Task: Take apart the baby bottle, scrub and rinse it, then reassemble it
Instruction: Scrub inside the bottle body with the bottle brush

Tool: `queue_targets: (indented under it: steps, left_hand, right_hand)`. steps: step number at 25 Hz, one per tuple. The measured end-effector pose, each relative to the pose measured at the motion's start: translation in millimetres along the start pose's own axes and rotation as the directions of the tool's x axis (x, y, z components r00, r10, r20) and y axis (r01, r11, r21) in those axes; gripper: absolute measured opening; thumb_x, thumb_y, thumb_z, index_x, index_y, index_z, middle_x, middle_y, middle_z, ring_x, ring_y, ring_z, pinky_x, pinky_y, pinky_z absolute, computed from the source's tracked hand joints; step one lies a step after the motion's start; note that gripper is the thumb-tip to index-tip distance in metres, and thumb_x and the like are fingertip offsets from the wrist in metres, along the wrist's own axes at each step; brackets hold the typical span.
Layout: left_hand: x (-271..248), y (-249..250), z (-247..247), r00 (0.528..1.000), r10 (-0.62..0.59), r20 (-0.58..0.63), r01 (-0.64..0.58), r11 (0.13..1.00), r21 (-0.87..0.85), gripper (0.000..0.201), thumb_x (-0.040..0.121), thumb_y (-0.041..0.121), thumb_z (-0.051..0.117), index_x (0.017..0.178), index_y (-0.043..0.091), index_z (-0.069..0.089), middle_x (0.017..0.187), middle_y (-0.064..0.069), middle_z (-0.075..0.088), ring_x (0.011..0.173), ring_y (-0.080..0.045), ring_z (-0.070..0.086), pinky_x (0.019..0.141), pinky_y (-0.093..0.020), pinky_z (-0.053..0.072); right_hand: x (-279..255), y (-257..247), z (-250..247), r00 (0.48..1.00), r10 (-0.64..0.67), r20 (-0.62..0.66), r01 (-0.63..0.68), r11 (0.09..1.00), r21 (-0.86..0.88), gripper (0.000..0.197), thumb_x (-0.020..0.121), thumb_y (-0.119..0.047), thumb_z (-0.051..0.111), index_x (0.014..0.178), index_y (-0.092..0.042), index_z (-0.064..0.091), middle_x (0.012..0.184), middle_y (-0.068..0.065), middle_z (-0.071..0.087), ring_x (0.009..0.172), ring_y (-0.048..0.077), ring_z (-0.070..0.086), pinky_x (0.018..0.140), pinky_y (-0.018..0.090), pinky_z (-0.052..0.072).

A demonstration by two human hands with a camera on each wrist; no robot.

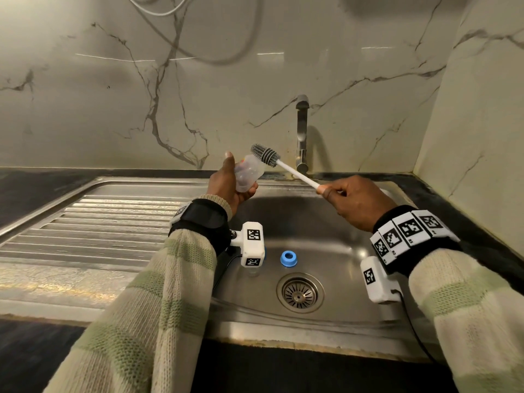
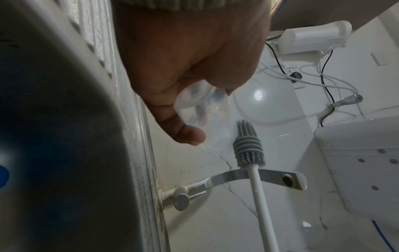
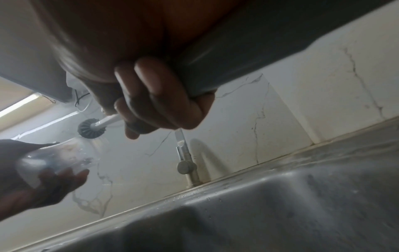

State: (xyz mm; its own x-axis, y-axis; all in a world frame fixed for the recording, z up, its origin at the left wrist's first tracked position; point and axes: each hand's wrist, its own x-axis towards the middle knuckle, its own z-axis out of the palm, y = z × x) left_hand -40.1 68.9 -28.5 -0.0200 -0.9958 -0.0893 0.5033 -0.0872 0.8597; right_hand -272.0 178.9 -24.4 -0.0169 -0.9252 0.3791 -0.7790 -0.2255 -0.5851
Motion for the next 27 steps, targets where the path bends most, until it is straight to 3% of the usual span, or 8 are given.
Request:
queue_targets:
  steps: [4, 7, 10, 12, 15, 19, 24, 27]
  left_hand:
    - [-1.8, 0.2, -2.9, 0.99, -0.045, 0.134, 0.049, 0.999, -0.024, 0.046, 0.097, 0.044, 0.056, 0.123, 0.007, 0.056, 0.117, -0.018, 0.062, 0.088, -0.026, 0.064, 0.069, -0.03, 0.055]
    - [-1.4, 0.4, -3.3, 0.997, -0.012, 0.076, 0.013, 1.0, -0.014, 0.04, 0.092, 0.025, 0.065, 0.126, 0.009, 0.053, 0.129, -0.02, 0.055, 0.099, -0.032, 0.063, 0.065, -0.03, 0.058]
    - [-0.5, 0.9, -4.6, 0.999, -0.008, 0.042, 0.009, 0.999, -0.033, 0.047, 0.09, 0.028, 0.068, 0.131, 0.011, 0.05, 0.13, -0.021, 0.054, 0.103, -0.034, 0.064, 0.062, -0.033, 0.059]
    - [-1.3, 1.4, -5.5, 0.999, -0.028, 0.046, 0.03, 0.999, -0.041, 0.042, 0.093, 0.029, 0.064, 0.128, 0.012, 0.049, 0.13, -0.021, 0.054, 0.107, -0.036, 0.063, 0.069, -0.037, 0.061]
    - [-0.7, -0.1, -3.6, 0.998, -0.044, 0.041, 0.046, 0.998, -0.051, 0.036, 0.097, 0.028, 0.058, 0.127, 0.013, 0.046, 0.129, -0.021, 0.053, 0.107, -0.035, 0.063, 0.078, -0.038, 0.06]
    - [0.7, 1.5, -5.9, 1.0, -0.028, -0.007, 0.028, 0.999, -0.042, 0.025, 0.098, 0.026, 0.055, 0.118, 0.012, 0.05, 0.128, -0.022, 0.055, 0.091, -0.029, 0.064, 0.066, -0.033, 0.059]
    - [-0.1, 1.9, -4.5, 0.999, -0.04, -0.033, 0.04, 0.999, 0.007, 0.012, 0.098, 0.026, 0.053, 0.102, 0.015, 0.051, 0.12, -0.019, 0.056, 0.09, -0.028, 0.063, 0.066, -0.034, 0.06]
    - [1.8, 0.6, -4.6, 0.998, -0.036, -0.058, 0.038, 0.999, 0.03, 0.019, 0.098, 0.025, 0.052, 0.111, 0.011, 0.052, 0.117, -0.019, 0.058, 0.089, -0.029, 0.064, 0.058, -0.035, 0.059]
  right_hand:
    - [0.7, 3.7, -0.5, 1.0, 0.014, 0.006, -0.014, 1.0, 0.004, 0.025, 0.097, -0.04, 0.052, 0.095, -0.026, 0.073, 0.055, -0.006, 0.054, 0.042, 0.004, 0.047, 0.044, 0.019, 0.036]
    - [1.5, 5.3, -1.2, 1.0, 0.007, -0.003, -0.007, 1.0, 0.0, 0.027, 0.097, -0.041, 0.052, 0.092, -0.026, 0.073, 0.055, -0.007, 0.055, 0.05, 0.011, 0.05, 0.052, 0.024, 0.036]
    - [1.6, 6.8, -1.7, 1.0, 0.024, -0.007, -0.024, 1.0, 0.0, 0.026, 0.097, -0.043, 0.051, 0.096, -0.028, 0.073, 0.056, -0.007, 0.057, 0.049, 0.008, 0.053, 0.049, 0.022, 0.037]
    - [-1.0, 4.3, -1.8, 0.999, 0.043, 0.006, -0.043, 0.999, 0.03, 0.024, 0.097, -0.041, 0.051, 0.095, -0.029, 0.072, 0.055, -0.006, 0.056, 0.04, 0.002, 0.048, 0.041, 0.017, 0.036]
    - [0.4, 3.3, -0.3, 1.0, 0.012, -0.021, -0.012, 1.0, 0.005, 0.027, 0.097, -0.042, 0.051, 0.089, -0.027, 0.072, 0.054, -0.007, 0.054, 0.044, 0.005, 0.047, 0.047, 0.022, 0.037]
    - [0.3, 4.0, -0.8, 0.999, 0.034, 0.005, -0.034, 0.999, 0.002, 0.025, 0.097, -0.039, 0.052, 0.098, -0.025, 0.074, 0.054, -0.009, 0.053, 0.039, 0.0, 0.046, 0.04, 0.011, 0.032]
    - [-0.7, 2.2, -1.5, 0.999, 0.041, 0.014, -0.041, 0.999, -0.006, 0.026, 0.097, -0.04, 0.052, 0.1, -0.025, 0.074, 0.053, -0.009, 0.053, 0.04, 0.002, 0.045, 0.042, 0.016, 0.034]
    - [-1.1, 0.9, -3.0, 0.998, 0.055, 0.028, -0.055, 0.998, -0.005, 0.025, 0.097, -0.041, 0.053, 0.101, -0.027, 0.073, 0.054, -0.009, 0.054, 0.039, 0.002, 0.047, 0.04, 0.016, 0.034]
